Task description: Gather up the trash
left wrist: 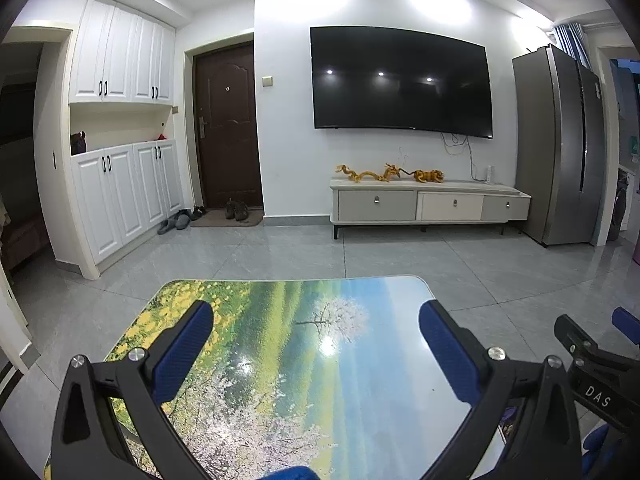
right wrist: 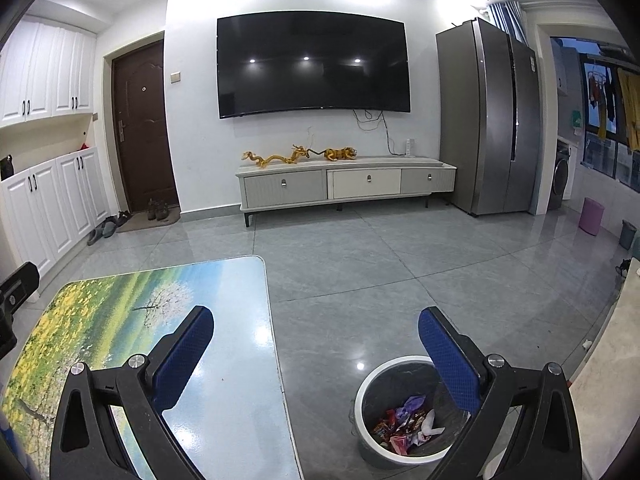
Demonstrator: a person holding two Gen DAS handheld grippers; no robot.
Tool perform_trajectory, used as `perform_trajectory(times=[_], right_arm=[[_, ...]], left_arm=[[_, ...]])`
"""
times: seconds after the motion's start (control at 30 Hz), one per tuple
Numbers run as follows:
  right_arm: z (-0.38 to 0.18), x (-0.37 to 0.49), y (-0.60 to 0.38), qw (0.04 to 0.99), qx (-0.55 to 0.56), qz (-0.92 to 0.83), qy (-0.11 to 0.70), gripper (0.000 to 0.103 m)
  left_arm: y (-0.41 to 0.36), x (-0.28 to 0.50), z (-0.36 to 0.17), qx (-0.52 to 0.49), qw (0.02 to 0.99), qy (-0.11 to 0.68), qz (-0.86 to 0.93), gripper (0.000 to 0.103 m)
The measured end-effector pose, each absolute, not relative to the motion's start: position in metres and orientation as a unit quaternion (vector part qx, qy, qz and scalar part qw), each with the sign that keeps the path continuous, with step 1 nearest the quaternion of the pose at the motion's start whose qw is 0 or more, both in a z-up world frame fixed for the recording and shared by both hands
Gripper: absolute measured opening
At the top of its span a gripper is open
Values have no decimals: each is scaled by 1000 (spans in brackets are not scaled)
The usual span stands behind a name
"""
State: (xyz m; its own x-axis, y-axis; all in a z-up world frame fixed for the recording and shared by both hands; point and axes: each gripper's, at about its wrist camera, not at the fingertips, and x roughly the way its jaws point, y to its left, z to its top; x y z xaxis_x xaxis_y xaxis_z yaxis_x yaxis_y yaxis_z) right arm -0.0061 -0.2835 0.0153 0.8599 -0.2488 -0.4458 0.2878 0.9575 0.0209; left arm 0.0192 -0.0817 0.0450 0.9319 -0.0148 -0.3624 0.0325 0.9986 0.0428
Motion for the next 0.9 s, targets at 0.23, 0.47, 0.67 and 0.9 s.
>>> perform_trajectory(times=[0.23,0.47,0.67,0.9], right_arm=[[13,-6,-283,963,43,-141,227,103],[11,-6,-281,962,38,-142,229,103],[10,-5,-280,962,36,-144,230,103],[10,-5,-279,962,33,-144,231,103]], left_arm=[[-80,20,40,26,982,187,-9,103],[-79,21,38,28,982,188,-6,103],[-79,21,37,30,982,187,-5,103],[-77,20,36,33,982,184,-3,103]])
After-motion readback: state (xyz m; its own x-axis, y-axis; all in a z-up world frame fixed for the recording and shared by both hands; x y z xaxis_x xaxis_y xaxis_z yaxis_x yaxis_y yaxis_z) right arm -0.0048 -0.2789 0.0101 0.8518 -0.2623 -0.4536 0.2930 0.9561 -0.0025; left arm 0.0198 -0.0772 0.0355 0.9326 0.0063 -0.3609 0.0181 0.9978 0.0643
